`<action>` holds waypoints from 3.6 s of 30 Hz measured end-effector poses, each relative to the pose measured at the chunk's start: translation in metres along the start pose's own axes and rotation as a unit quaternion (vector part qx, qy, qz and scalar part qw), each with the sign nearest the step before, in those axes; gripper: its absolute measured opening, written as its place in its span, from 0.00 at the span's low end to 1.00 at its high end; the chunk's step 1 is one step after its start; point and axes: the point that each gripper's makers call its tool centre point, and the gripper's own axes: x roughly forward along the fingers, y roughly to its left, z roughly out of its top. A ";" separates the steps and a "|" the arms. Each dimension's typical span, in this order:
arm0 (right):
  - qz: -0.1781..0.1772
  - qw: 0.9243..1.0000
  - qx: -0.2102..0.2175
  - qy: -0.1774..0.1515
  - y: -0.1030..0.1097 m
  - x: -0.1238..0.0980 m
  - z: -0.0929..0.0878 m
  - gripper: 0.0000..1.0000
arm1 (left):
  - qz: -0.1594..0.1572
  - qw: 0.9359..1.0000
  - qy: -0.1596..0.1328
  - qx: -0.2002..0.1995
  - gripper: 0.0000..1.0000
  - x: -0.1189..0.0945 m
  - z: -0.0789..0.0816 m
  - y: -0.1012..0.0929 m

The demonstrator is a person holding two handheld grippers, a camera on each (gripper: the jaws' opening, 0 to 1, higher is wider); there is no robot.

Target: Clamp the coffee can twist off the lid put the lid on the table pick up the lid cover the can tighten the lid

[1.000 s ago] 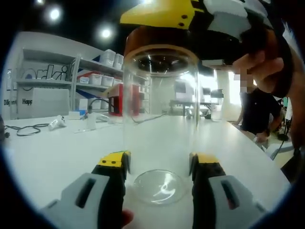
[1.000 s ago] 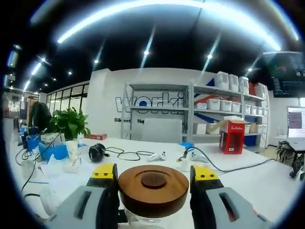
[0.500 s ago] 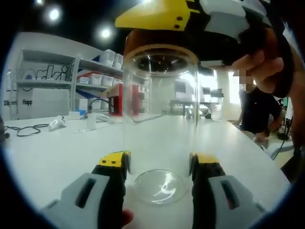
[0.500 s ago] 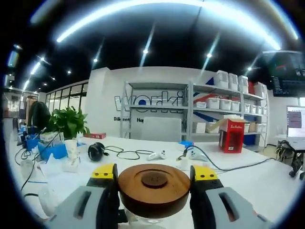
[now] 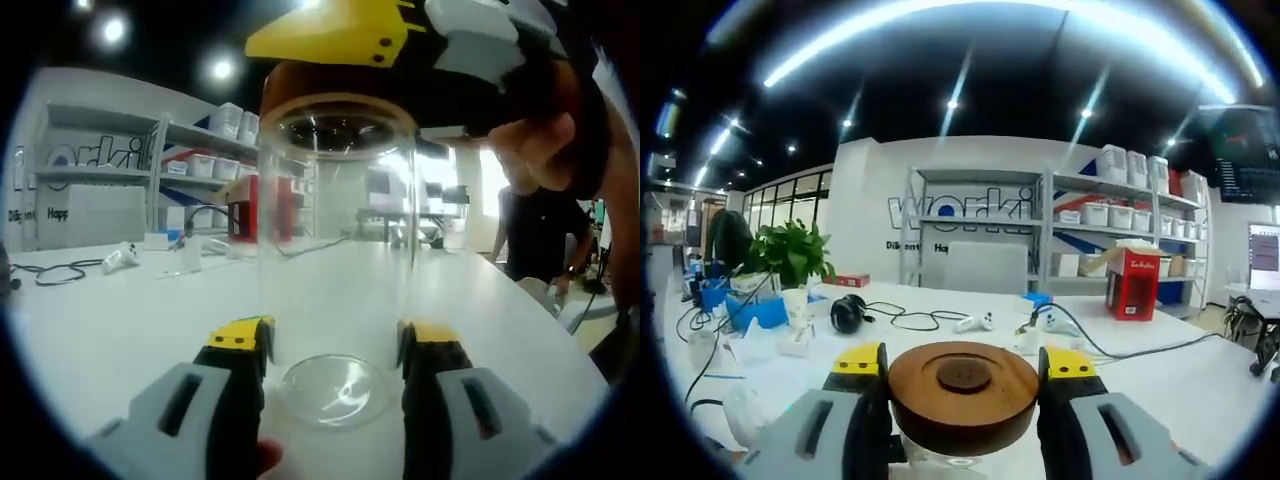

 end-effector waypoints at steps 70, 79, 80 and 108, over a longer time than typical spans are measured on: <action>0.390 0.920 -0.020 -0.030 0.015 -0.009 -0.001 0.51 | 0.000 1.000 0.000 -0.002 0.43 -0.001 0.000 0.000; 0.459 0.887 -0.017 -0.045 0.016 -0.011 -0.001 0.50 | -0.002 1.000 0.000 -0.002 0.43 -0.001 0.000 0.000; 0.467 0.883 -0.018 -0.046 0.016 -0.012 -0.001 0.50 | -0.002 1.000 0.000 -0.002 0.43 -0.001 0.000 0.000; 0.625 0.778 -0.027 -0.055 0.017 -0.020 -0.002 0.48 | -0.007 1.000 -0.001 -0.002 0.43 -0.001 0.000 -0.002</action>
